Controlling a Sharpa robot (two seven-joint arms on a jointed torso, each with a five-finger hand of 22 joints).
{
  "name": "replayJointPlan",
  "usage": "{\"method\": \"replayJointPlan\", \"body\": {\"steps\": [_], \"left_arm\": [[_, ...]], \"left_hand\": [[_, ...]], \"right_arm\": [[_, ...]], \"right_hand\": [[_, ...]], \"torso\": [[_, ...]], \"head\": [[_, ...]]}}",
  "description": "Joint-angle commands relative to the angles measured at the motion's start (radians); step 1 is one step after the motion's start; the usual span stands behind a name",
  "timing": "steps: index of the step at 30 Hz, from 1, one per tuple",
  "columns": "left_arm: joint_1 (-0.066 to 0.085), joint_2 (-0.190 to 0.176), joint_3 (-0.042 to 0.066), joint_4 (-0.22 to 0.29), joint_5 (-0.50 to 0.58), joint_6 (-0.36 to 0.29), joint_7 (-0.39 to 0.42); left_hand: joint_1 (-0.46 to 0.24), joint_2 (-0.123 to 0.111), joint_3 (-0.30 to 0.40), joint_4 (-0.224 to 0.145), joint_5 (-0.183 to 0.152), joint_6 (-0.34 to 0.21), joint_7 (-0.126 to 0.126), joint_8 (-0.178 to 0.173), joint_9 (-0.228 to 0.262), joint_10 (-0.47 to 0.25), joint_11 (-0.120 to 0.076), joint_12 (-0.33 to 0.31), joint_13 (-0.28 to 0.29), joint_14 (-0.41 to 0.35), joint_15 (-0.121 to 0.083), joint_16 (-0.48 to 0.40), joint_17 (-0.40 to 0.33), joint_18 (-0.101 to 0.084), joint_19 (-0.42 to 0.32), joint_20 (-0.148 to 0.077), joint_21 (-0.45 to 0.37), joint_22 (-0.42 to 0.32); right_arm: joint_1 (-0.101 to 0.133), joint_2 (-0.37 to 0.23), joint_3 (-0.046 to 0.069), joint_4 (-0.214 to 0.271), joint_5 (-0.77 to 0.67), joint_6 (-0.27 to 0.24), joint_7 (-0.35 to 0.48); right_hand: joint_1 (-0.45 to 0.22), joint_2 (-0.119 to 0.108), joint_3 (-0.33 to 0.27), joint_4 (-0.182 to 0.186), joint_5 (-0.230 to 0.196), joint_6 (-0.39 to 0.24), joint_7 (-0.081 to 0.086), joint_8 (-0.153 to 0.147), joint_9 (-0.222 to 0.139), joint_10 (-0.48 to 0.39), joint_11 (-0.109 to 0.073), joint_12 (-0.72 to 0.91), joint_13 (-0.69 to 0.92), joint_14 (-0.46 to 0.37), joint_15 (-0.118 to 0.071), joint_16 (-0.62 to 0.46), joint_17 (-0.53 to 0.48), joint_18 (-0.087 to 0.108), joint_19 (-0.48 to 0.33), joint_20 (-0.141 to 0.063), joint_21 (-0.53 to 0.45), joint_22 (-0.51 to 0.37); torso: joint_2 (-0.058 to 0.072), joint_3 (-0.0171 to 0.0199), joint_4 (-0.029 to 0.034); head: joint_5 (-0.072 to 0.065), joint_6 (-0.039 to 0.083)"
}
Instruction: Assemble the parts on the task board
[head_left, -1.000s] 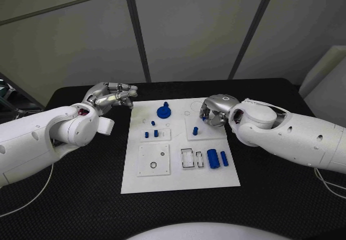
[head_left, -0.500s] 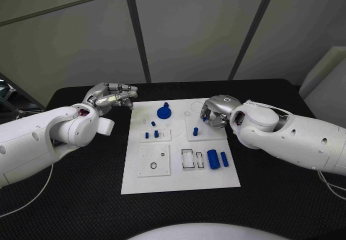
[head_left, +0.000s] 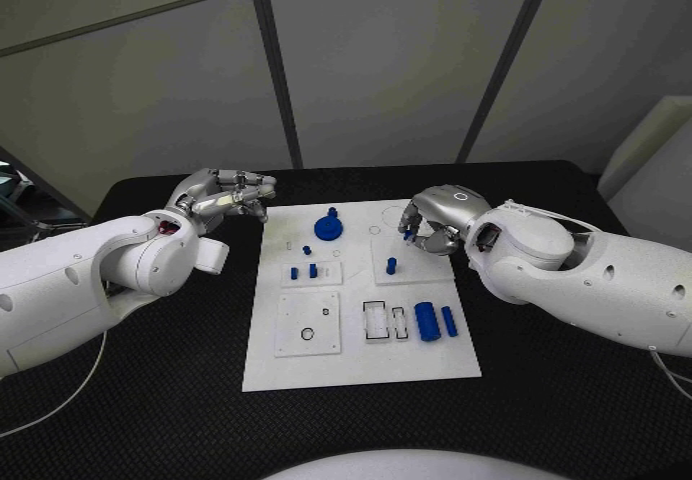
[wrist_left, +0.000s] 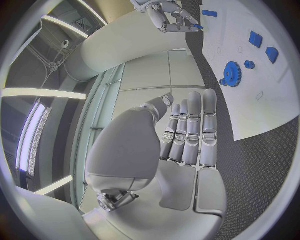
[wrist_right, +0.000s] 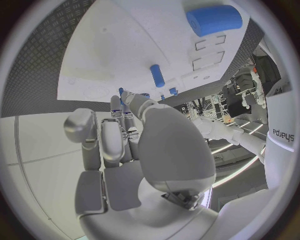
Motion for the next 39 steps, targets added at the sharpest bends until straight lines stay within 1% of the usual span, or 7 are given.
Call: {"method": "replayJointPlan", "body": {"steps": [1,10,19,23,28,37,39], "left_arm": [[0.001,0.002,0.001,0.0,-0.005,0.008,0.001],[0.001,0.009,0.001,-0.006,-0.005,0.009,0.001],[0.002,0.024,0.001,-0.016,-0.005,0.01,0.001],[0.002,0.033,0.001,-0.022,-0.005,0.011,0.001],[0.002,0.041,0.001,-0.027,-0.005,0.011,0.002],[0.002,0.051,0.001,-0.035,-0.005,0.011,0.004],[0.002,0.053,0.001,-0.036,-0.005,0.011,0.005]], "left_hand": [[0.0,0.014,-0.007,0.0,-0.001,0.005,0.0,0.003,0.0,-0.007,0.0,0.005,-0.001,-0.005,0.004,-0.004,-0.001,-0.003,0.006,0.001,-0.007,-0.002],[-0.001,0.014,-0.008,0.001,-0.001,0.006,0.0,0.003,0.0,-0.008,0.0,0.005,-0.002,-0.005,0.004,-0.004,-0.002,-0.004,0.005,0.001,-0.007,-0.002],[-0.001,0.014,-0.008,0.001,-0.001,0.006,0.0,0.003,0.0,-0.008,0.0,0.005,-0.002,-0.005,0.004,-0.004,-0.002,-0.004,0.005,0.001,-0.007,-0.002],[-0.002,0.014,-0.009,0.001,-0.001,0.006,0.0,0.003,0.0,-0.009,0.0,0.005,-0.002,-0.006,0.004,-0.005,-0.003,-0.004,0.005,0.001,-0.008,-0.003],[-0.002,0.014,-0.009,0.001,-0.001,0.006,0.0,0.003,0.0,-0.009,0.0,0.005,-0.002,-0.006,0.004,-0.005,-0.003,-0.004,0.005,0.001,-0.008,-0.003],[-0.002,0.014,-0.009,0.001,-0.001,0.005,0.0,0.003,0.0,-0.009,0.001,0.005,-0.002,-0.007,0.004,-0.006,-0.003,-0.004,0.004,0.001,-0.009,-0.003],[-0.002,0.014,-0.009,0.001,-0.001,0.005,0.0,0.003,0.0,-0.009,0.001,0.005,-0.002,-0.007,0.004,-0.006,-0.003,-0.004,0.004,0.001,-0.009,-0.003]], "right_arm": [[0.003,-0.009,0.016,0.045,-0.001,-0.058,-0.004],[0.003,-0.011,0.045,0.196,0.053,-0.105,0.022],[0.002,0.08,0.044,0.167,0.096,-0.082,0.052],[-0.001,0.123,0.011,0.141,0.102,-0.071,0.068],[-0.007,0.155,-0.026,0.116,0.104,-0.054,0.079],[-0.04,0.193,-0.046,0.078,0.105,-0.021,0.089],[-0.045,0.199,-0.059,0.07,0.105,-0.014,0.09]], "right_hand": [[-0.012,0.001,0.004,0.0,0.002,0.01,0.001,0.003,0.002,0.006,-0.001,-0.004,-0.001,0.038,-0.01,0.006,0.002,-0.006,0.009,-0.001,0.005,0.003],[-0.013,-0.001,0.004,-0.001,0.004,0.01,0.001,0.003,0.002,0.008,-0.002,-0.005,-0.001,0.039,-0.01,0.009,0.005,-0.008,0.014,-0.002,0.012,0.014],[-0.014,-0.001,0.004,-0.001,0.004,0.011,0.001,0.002,0.002,0.009,-0.002,-0.006,-0.002,0.039,-0.01,0.009,0.005,-0.008,0.014,-0.003,0.013,0.015],[-0.014,-0.001,0.004,-0.001,0.005,0.011,0.001,0.002,0.002,0.009,-0.002,-0.007,-0.002,0.039,-0.01,0.009,0.005,-0.007,0.014,-0.003,0.013,0.014],[-0.014,0.0,0.005,-0.002,0.006,0.01,0.001,0.001,0.002,0.009,-0.001,-0.008,-0.002,0.039,-0.01,0.009,0.005,-0.008,0.014,-0.004,0.013,0.015],[-0.016,0.0,0.005,-0.002,0.007,0.01,0.002,0.001,0.002,0.009,-0.001,-0.009,-0.003,0.04,-0.01,0.01,0.005,-0.008,0.014,-0.004,0.014,0.016],[-0.016,0.0,0.005,-0.002,0.007,0.01,0.002,0.001,0.002,0.009,-0.001,-0.009,-0.003,0.04,-0.01,0.01,0.005,-0.008,0.014,-0.004,0.014,0.016]], "torso": [[0.0,0.0002,0.0009],[-0.001,-0.0019,0.0002],[0.002,-0.0008,0.0015],[0.002,-0.001,-0.0004],[0.002,-0.0011,0.0007],[0.002,-0.001,-0.0015],[0.002,-0.0016,-0.0007]], "head": [[0.007,0.004],[0.032,0.005],[0.094,-0.006],[0.136,-0.021],[0.16,-0.033],[0.181,-0.048],[0.184,-0.052]]}}
